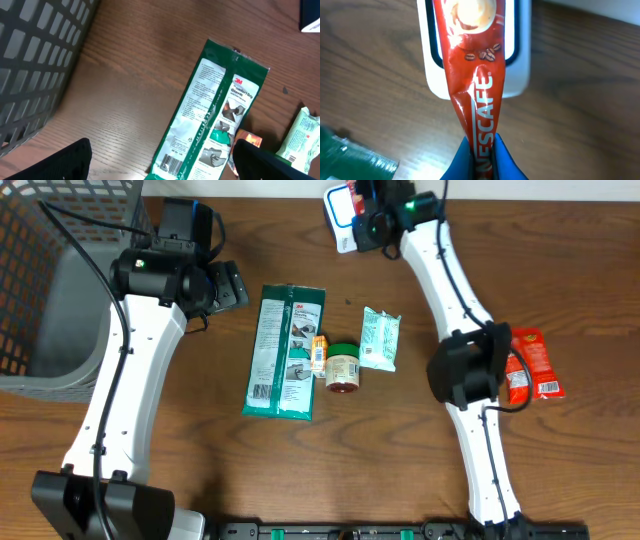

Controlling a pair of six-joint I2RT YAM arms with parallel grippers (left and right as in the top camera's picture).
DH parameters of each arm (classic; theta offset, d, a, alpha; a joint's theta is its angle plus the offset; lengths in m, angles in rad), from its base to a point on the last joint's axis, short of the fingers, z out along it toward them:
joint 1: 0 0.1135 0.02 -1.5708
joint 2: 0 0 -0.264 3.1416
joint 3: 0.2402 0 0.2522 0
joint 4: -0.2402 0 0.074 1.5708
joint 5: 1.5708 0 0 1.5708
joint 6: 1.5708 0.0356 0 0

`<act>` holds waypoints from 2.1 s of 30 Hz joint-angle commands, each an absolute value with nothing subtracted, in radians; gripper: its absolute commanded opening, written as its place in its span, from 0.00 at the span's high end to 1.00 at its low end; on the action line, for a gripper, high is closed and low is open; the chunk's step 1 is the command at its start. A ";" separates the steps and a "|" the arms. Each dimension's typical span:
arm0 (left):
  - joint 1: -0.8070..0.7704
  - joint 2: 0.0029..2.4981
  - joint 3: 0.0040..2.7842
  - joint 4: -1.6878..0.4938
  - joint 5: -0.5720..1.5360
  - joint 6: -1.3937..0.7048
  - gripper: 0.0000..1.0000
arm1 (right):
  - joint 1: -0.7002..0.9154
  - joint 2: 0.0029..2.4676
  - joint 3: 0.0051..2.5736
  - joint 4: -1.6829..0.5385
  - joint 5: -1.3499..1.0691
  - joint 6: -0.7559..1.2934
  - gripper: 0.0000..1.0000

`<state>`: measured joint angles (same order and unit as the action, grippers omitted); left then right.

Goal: Scan the item barcode
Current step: 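Raise the stick pack with the right gripper up to the scanner, then carry the stick pack right and drop it by the red bag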

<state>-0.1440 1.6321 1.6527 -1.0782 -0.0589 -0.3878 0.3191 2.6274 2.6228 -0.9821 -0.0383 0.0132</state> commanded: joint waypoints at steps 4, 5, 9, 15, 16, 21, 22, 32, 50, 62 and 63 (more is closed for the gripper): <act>-0.141 1.634 1.653 -1.084 -0.072 -0.382 0.10 | 0.337 2.680 2.638 -0.949 -0.018 -0.024 0.99; -0.141 1.634 1.653 -1.084 -0.072 -0.382 0.10 | 0.337 2.685 2.638 -0.947 -0.006 -0.024 0.99; -0.141 1.634 1.653 -1.084 -0.072 -0.382 0.10 | 0.337 2.693 2.636 -0.946 0.019 -0.024 0.99; -0.141 1.634 1.653 -1.084 -0.072 -0.382 0.10 | 0.339 2.694 2.636 -0.949 0.018 -0.024 0.99; -0.141 1.634 1.653 -1.084 -0.072 -0.382 0.10 | 0.340 2.694 2.636 -0.951 0.018 -0.024 0.99; -0.141 1.634 1.653 -1.084 -0.072 -0.382 0.10 | 0.340 2.694 2.636 -0.958 0.017 -0.024 0.99; -0.141 1.634 1.653 -1.084 -0.072 -0.382 0.10 | 0.340 2.694 2.636 -0.958 0.017 -0.024 0.99; -0.141 1.634 1.653 -1.084 -0.072 -0.382 0.10 | 0.340 2.702 2.636 -0.957 0.018 -0.024 0.99; -0.141 1.634 1.653 -1.084 -0.072 -0.382 0.10 | 0.334 2.283 2.638 -1.409 -0.046 -0.023 0.99; -0.141 1.634 1.653 -1.084 -0.072 -0.382 0.10 | 0.301 2.141 2.599 -1.699 -0.039 0.052 0.99; -0.141 1.634 1.653 -1.084 -0.072 -0.382 0.10 | 0.301 2.127 2.585 -1.699 -0.038 0.056 0.99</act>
